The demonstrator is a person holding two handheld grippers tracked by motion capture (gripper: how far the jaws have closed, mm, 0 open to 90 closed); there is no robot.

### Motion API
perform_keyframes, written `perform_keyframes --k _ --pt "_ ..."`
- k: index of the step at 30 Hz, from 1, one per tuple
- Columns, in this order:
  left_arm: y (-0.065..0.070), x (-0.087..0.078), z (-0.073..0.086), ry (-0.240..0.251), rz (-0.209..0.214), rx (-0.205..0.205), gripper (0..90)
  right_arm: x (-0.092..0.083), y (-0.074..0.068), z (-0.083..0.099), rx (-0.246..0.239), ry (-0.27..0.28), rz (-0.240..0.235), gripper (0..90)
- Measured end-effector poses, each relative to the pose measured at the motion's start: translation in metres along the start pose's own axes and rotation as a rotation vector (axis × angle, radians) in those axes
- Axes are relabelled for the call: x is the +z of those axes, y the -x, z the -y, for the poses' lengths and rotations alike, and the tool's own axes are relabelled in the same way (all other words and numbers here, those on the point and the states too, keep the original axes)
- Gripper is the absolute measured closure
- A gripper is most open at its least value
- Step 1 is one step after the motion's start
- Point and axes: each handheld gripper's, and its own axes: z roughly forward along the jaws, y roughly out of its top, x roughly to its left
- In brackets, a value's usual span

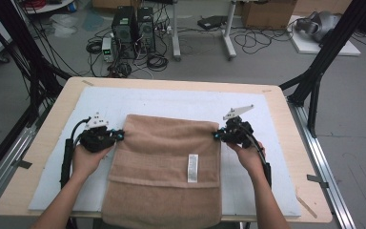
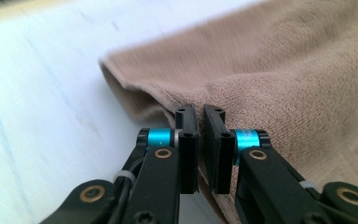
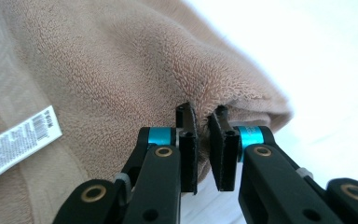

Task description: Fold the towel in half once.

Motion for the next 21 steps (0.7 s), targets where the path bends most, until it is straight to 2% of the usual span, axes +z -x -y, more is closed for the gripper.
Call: perform_keyframes --k 1,2,3,4,6,7,8,9,10,11,12,13,15,16,17,18,19,21 --pt "0.000 0.000 0.000 0.000 0.000 0.000 84.3 0.000 0.000 0.000 0.000 0.000 0.000 83.5" --pt "-0.003 0.000 -0.008 0.015 -0.012 -0.001 84.3 -0.005 0.006 -0.013 -0.006 0.015 0.031 83.4" --pt "-0.007 0.001 -0.024 0.038 -0.033 -0.002 84.3 -0.008 0.010 -0.019 -0.004 0.024 0.041 83.4" --pt "-0.007 0.001 -0.024 0.038 -0.033 -0.002 84.3 -0.010 0.014 -0.025 -0.002 0.035 0.052 83.4" --pt "-0.011 0.003 -0.037 0.059 -0.050 -0.004 84.1 -0.014 0.021 -0.034 0.008 0.048 0.073 82.2" --pt "-0.013 0.005 -0.042 0.060 -0.063 0.000 83.6 -0.015 0.025 -0.037 0.021 0.060 0.088 77.1" --pt "-0.015 0.008 -0.046 0.058 -0.083 0.012 80.8 -0.014 0.029 -0.038 0.037 0.068 0.115 64.4" --pt "-0.017 0.011 -0.046 0.051 -0.106 0.019 80.8 -0.014 0.029 -0.038 0.037 0.068 0.115 64.4" --pt "-0.020 0.013 -0.045 0.045 -0.106 -0.004 63.6 -0.012 0.036 -0.034 0.092 0.057 0.132 55.1" --pt "-0.023 0.014 -0.043 0.030 -0.084 -0.035 59.9 -0.012 0.037 -0.032 0.105 0.052 0.117 52.4" --pt "-0.025 0.015 -0.040 0.017 -0.059 -0.046 59.9 -0.012 0.037 -0.032 0.105 0.052 0.117 52.4" --pt "-0.025 0.014 -0.036 -0.009 -0.049 -0.028 58.6 -0.013 0.030 -0.025 0.074 0.050 0.114 52.0" --pt "-0.021 0.009 -0.028 0.002 -0.048 0.003 58.6 -0.014 0.021 -0.017 0.043 0.055 0.091 50.7" --pt "-0.020 0.007 -0.023 0.019 -0.030 -0.011 58.6 -0.014 0.014 -0.012 0.028 0.058 0.081 50.5" --pt "-0.018 0.004 -0.018 0.020 -0.012 -0.009 58.5 -0.015 0.008 -0.008 0.013 0.056 0.068 50.1" --pt "-0.016 0.001 -0.014 0.013 0.000 0.000 58.5 -0.015 0.008 -0.008 0.013 0.056 0.068 50.1" --pt "-0.013 -0.001 -0.008 0.014 0.016 0.005 58.5 -0.014 -0.004 0.002 -0.013 0.055 0.037 50.4" --pt "-0.007 -0.005 0.002 0.002 0.041 0.028 58.6 -0.014 -0.016 0.012 -0.037 0.044 0.021 50.6"
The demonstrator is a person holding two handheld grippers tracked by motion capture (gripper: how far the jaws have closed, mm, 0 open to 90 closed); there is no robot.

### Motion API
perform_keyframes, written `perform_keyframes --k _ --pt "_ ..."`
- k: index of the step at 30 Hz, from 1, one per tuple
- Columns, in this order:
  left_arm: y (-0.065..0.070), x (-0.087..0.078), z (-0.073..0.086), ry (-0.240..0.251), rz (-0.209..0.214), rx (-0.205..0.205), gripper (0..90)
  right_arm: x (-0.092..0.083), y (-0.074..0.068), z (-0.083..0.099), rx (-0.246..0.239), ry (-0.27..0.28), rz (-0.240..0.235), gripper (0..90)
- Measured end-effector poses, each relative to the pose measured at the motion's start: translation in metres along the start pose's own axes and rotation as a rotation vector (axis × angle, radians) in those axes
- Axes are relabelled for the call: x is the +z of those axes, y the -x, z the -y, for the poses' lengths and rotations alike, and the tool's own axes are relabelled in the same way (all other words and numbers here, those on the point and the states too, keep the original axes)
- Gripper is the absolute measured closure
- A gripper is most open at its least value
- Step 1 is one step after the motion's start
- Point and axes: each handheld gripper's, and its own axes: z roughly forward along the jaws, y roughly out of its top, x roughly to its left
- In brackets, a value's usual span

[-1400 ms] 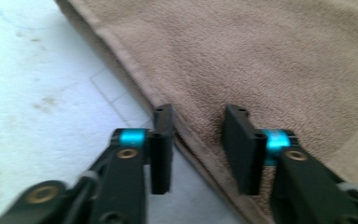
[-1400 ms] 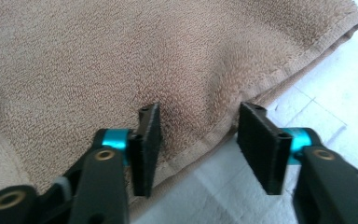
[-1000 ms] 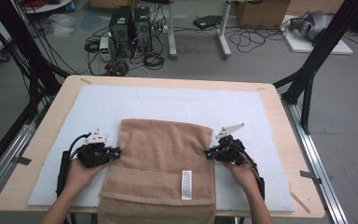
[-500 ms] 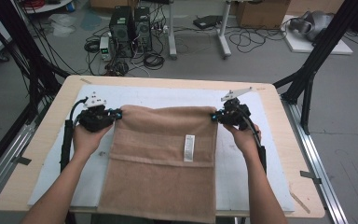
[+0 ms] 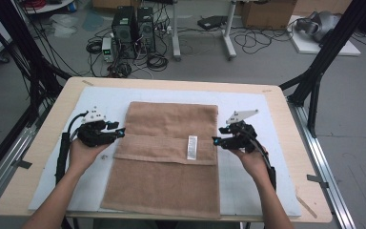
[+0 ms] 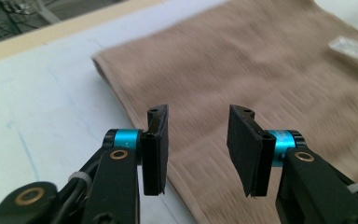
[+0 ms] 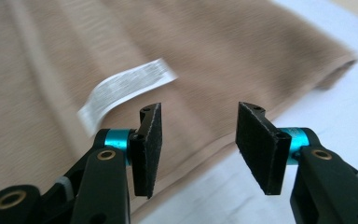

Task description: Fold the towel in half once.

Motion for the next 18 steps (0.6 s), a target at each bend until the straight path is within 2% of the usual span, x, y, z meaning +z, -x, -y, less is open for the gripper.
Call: perform_keyframes --k 1,2,5,6,7,10,12,13,15,16,17,18 --pt "0.003 -0.001 0.005 -0.012 0.018 0.006 58.5 0.000 -0.005 0.005 0.004 0.009 -0.016 51.3" --pt "0.012 -0.004 0.015 -0.022 0.041 0.034 58.5 0.000 -0.010 0.010 0.004 0.012 -0.037 51.4" --pt "0.019 -0.006 0.024 -0.032 0.065 0.055 59.7 0.003 -0.024 0.023 -0.003 0.021 -0.073 54.0" --pt "0.022 -0.006 0.028 -0.046 0.074 0.064 59.7 0.003 -0.024 0.023 -0.003 0.021 -0.073 54.0" --pt "0.024 -0.006 0.032 -0.057 0.084 0.072 59.8 0.009 -0.030 0.031 -0.014 -0.007 -0.085 55.6" --pt "0.027 -0.002 0.043 -0.104 0.111 0.087 61.2 0.017 -0.032 0.039 0.000 -0.027 -0.107 57.2" --pt "0.027 0.003 0.048 -0.155 0.128 0.088 62.3 0.026 -0.032 0.045 0.011 -0.039 -0.111 58.3" --pt "0.028 0.006 0.050 -0.177 0.127 0.100 65.1 0.032 -0.031 0.048 0.024 -0.041 -0.119 61.9" --pt "0.031 0.007 0.050 -0.170 0.106 0.123 71.0 0.032 -0.030 0.047 0.032 -0.039 -0.113 68.5" --pt "0.033 0.008 0.050 -0.166 0.098 0.134 71.0 0.032 -0.030 0.047 0.032 -0.039 -0.113 68.5" --pt "0.032 0.008 0.050 -0.162 0.096 0.136 76.2 0.032 -0.028 0.048 0.035 -0.039 -0.123 74.9" --pt "0.032 0.008 0.050 -0.162 0.096 0.136 77.9 0.032 -0.028 0.048 0.035 -0.039 -0.123 74.9"
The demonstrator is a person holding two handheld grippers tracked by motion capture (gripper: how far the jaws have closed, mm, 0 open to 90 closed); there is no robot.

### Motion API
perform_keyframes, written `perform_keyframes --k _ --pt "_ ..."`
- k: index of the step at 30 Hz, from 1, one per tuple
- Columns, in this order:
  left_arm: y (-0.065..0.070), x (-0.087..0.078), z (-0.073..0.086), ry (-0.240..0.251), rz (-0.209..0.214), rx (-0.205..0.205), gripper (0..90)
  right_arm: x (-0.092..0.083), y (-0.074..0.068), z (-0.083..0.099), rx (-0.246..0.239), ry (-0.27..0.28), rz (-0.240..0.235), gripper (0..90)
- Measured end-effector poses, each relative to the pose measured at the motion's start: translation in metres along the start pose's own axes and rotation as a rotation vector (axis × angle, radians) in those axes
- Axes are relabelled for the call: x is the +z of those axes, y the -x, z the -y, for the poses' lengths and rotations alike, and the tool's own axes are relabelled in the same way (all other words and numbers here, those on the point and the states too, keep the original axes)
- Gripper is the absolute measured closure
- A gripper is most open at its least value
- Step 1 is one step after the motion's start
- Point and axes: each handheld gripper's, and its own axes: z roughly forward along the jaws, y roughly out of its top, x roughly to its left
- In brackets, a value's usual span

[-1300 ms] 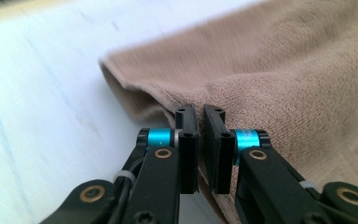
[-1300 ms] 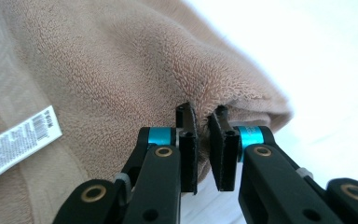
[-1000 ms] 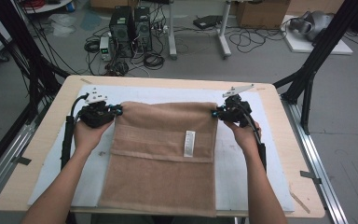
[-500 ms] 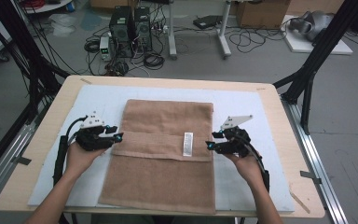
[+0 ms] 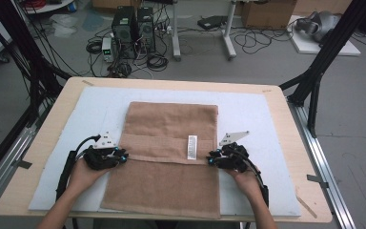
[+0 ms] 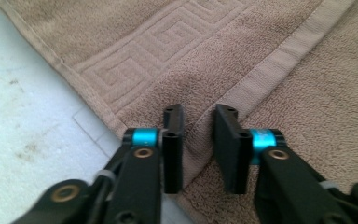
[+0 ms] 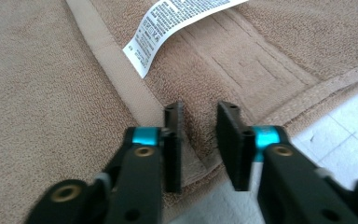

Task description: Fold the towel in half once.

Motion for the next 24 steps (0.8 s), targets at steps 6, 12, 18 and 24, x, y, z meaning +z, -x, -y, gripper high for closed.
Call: perform_keyframes --k 6,12,18,24 --pt "-0.001 -0.003 -0.002 0.023 -0.005 -0.010 84.9 -0.003 0.000 -0.007 -0.036 -0.030 -0.024 85.3" --pt "0.000 -0.025 -0.008 0.100 0.009 -0.024 85.1 -0.019 -0.002 -0.016 -0.057 0.011 -0.031 85.6" --pt "0.020 -0.062 -0.014 0.159 0.014 0.027 85.1 -0.062 -0.028 -0.030 -0.139 0.080 -0.036 85.6" --pt "0.055 -0.103 -0.003 0.199 0.104 0.057 81.3 -0.112 -0.083 -0.015 -0.233 0.114 -0.088 80.5"
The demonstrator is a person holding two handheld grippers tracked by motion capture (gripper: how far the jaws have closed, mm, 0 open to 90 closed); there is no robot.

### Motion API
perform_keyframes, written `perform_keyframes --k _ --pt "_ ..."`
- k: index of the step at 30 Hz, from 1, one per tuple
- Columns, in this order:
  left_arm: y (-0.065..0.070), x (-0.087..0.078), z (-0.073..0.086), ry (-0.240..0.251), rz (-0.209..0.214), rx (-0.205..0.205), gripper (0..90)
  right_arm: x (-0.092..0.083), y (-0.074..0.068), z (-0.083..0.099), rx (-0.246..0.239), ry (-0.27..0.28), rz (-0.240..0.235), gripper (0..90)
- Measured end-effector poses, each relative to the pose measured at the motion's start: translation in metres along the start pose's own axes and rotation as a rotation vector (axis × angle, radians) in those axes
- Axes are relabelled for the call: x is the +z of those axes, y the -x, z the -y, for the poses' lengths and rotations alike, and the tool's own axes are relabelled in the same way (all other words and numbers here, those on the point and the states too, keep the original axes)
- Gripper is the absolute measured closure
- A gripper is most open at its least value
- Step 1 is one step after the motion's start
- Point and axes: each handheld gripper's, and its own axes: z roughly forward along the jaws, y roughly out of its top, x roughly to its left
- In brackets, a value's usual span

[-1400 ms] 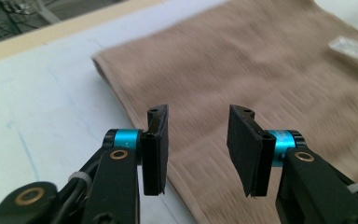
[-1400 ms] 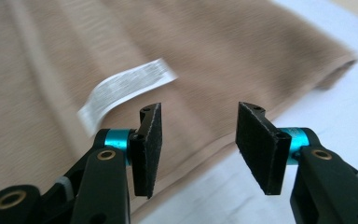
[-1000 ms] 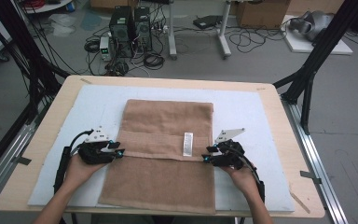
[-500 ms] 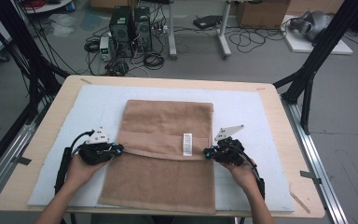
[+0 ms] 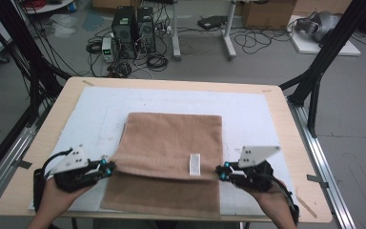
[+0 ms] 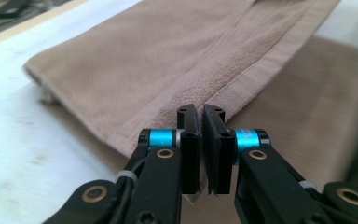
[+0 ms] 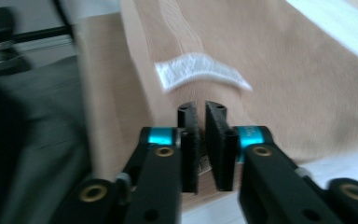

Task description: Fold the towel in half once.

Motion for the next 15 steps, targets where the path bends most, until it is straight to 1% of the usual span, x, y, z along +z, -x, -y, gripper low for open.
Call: perform_keyframes --k 1,2,3,4,5,6,7,8,9,10,11,12,13,14,15 --pt "0.007 -0.006 0.002 0.008 0.030 -0.004 71.0 -0.005 -0.007 0.002 -0.003 0.007 -0.022 71.6" --pt "0.014 -0.012 0.006 0.003 0.035 -0.012 63.9 -0.008 -0.011 0.004 0.005 0.020 -0.029 65.9" --pt "0.014 -0.012 0.006 0.003 0.035 -0.012 62.4 -0.008 -0.011 0.004 0.005 0.020 -0.029 65.9" --pt "0.016 -0.013 0.009 0.002 0.035 -0.004 62.4 -0.008 -0.014 0.006 0.018 0.030 -0.040 65.4" --pt "0.016 -0.011 0.011 -0.007 0.031 0.000 62.4 -0.001 -0.014 0.012 0.009 0.010 -0.030 62.7" --pt "0.015 -0.008 0.014 -0.024 0.020 0.006 62.7 0.005 -0.012 0.016 0.010 -0.008 -0.023 61.6" --pt "0.014 -0.004 0.017 -0.032 0.013 0.001 63.1 0.013 -0.010 0.020 0.019 -0.018 -0.024 61.0" --pt "0.013 0.001 0.021 -0.040 0.014 -0.003 63.4 0.020 -0.007 0.025 0.027 -0.021 -0.024 59.7" --pt "0.010 0.012 0.029 -0.060 0.010 -0.008 63.8 0.028 -0.004 0.030 0.042 -0.029 -0.018 59.2" --pt "0.010 0.012 0.029 -0.060 0.010 -0.008 64.0 0.036 0.000 0.035 0.064 -0.039 -0.031 58.8" --pt "0.008 0.018 0.032 -0.070 0.016 -0.015 64.0 0.036 0.000 0.035 0.064 -0.039 -0.031 58.8" --pt "0.007 0.024 0.036 -0.077 0.020 -0.021 64.1 0.051 0.004 0.044 0.075 -0.065 -0.031 58.0" --pt "0.005 0.030 0.039 -0.090 0.019 -0.022 64.1 0.051 0.004 0.044 0.075 -0.065 -0.031 58.0" --pt "0.004 0.035 0.042 -0.108 0.020 -0.019 64.7 0.058 0.006 0.048 0.080 -0.082 -0.035 58.0" --pt "0.002 0.044 0.047 -0.144 0.026 -0.009 65.5 0.068 0.010 0.054 0.094 -0.103 -0.046 58.1"
